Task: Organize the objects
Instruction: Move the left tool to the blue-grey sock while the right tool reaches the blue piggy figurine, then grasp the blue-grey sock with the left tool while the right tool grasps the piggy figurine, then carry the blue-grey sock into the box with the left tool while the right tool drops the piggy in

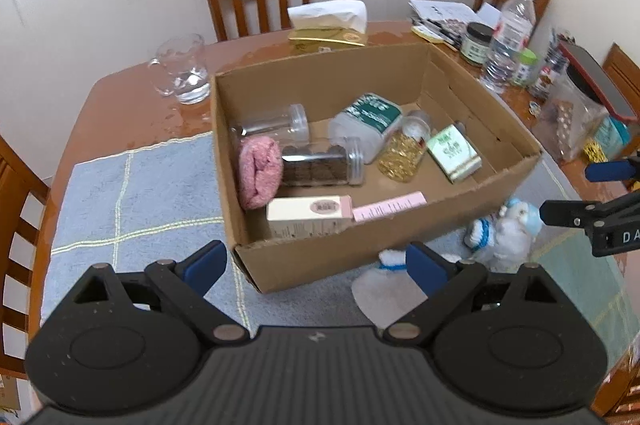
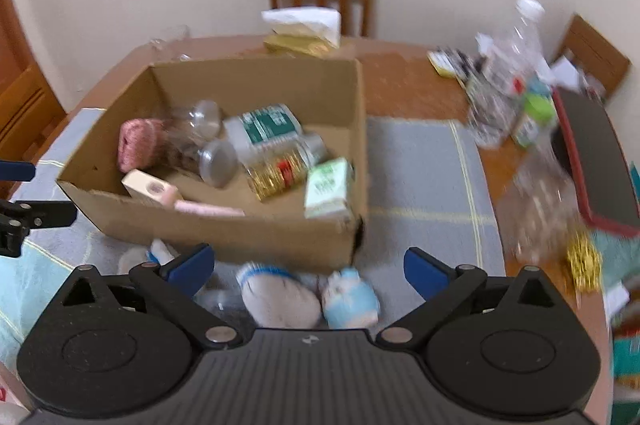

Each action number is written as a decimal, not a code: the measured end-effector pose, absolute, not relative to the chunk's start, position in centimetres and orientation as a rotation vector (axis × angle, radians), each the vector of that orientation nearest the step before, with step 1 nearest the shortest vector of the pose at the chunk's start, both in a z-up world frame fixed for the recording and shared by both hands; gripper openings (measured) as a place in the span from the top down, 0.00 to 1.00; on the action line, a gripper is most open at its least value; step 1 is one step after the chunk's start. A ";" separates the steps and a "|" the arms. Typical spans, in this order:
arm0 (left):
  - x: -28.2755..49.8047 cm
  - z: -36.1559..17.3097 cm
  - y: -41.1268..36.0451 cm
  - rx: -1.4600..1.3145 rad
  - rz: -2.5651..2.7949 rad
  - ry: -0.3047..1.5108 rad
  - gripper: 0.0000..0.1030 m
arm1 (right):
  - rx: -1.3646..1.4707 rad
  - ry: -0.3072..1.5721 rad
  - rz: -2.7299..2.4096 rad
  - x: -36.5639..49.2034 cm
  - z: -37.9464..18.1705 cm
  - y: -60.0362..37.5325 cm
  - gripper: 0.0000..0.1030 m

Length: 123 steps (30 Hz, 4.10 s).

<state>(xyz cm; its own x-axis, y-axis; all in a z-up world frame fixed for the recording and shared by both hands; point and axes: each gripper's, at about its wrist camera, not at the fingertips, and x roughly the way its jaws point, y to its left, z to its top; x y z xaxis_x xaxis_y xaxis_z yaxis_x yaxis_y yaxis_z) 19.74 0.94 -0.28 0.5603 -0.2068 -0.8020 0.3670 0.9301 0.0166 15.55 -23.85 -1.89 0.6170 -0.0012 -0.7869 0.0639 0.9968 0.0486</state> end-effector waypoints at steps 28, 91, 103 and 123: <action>10.8 -7.4 -4.6 0.042 -0.182 1.064 0.07 | -0.143 1.002 0.143 13.7 -12.4 -28.6 0.00; 11.6 -10.9 -7.0 -0.041 -0.031 1.134 0.19 | -0.263 0.908 0.397 16.3 -12.4 -28.3 0.41; 12.4 -10.3 -6.2 -0.014 -0.073 1.153 0.25 | -0.252 0.927 0.404 15.8 -11.4 -28.5 0.52; 14.4 -3.2 -5.6 0.142 -0.280 1.101 0.25 | -0.207 0.911 0.360 14.7 -6.3 -29.2 0.52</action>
